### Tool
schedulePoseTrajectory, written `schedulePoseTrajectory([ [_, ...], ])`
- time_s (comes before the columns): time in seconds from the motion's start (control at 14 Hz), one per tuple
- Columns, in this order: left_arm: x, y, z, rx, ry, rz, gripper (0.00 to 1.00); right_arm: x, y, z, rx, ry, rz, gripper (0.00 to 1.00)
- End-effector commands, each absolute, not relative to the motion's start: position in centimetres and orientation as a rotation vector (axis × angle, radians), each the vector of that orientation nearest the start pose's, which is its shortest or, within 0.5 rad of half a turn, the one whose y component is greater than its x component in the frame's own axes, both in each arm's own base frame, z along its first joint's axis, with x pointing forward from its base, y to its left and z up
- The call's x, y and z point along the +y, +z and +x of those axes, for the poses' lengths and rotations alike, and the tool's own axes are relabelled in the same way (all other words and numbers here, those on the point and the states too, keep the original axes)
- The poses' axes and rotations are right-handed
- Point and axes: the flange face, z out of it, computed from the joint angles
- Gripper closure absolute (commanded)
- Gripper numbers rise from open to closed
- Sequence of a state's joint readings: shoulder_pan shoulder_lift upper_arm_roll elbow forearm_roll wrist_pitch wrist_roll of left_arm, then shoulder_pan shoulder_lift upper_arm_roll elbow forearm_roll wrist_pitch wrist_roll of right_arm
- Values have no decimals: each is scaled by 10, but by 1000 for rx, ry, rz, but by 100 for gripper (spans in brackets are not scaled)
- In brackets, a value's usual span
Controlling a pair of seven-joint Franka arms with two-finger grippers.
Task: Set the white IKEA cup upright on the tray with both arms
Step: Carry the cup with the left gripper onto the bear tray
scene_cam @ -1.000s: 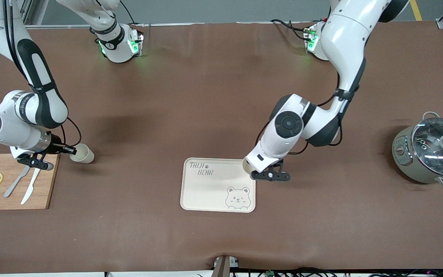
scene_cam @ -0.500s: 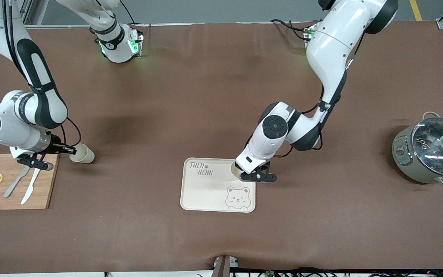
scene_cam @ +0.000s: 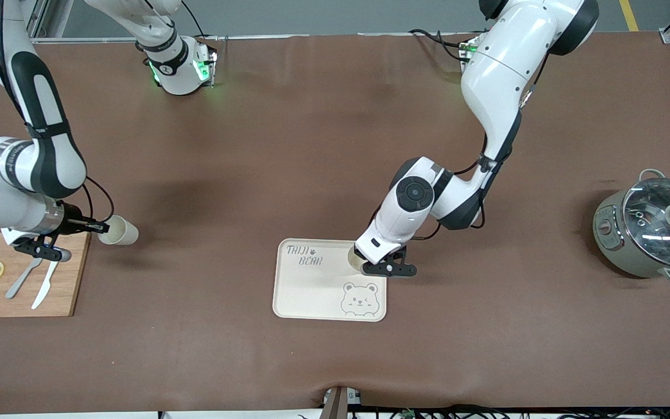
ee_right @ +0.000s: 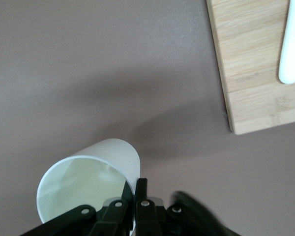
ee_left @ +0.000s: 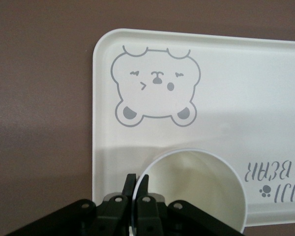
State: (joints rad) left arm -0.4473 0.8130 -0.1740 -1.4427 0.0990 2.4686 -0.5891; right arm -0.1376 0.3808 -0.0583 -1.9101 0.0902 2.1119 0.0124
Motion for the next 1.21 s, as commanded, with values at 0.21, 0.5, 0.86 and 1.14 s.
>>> schedulePoseTrajectory([
  [0.21,-412,225,626,54,-331,-3263,100,-110,329,610,396,327,-3009,100],
  [0.5,-411,218,626,73,-333,-3247,100,-104,349,615,424,379,-3000,100],
  [0.86,-411,217,626,125,-358,-3230,80,-74,364,622,517,414,-2996,100],
  [1.14,-410,218,627,132,-368,-3219,27,-45,368,626,619,412,-2996,100],
])
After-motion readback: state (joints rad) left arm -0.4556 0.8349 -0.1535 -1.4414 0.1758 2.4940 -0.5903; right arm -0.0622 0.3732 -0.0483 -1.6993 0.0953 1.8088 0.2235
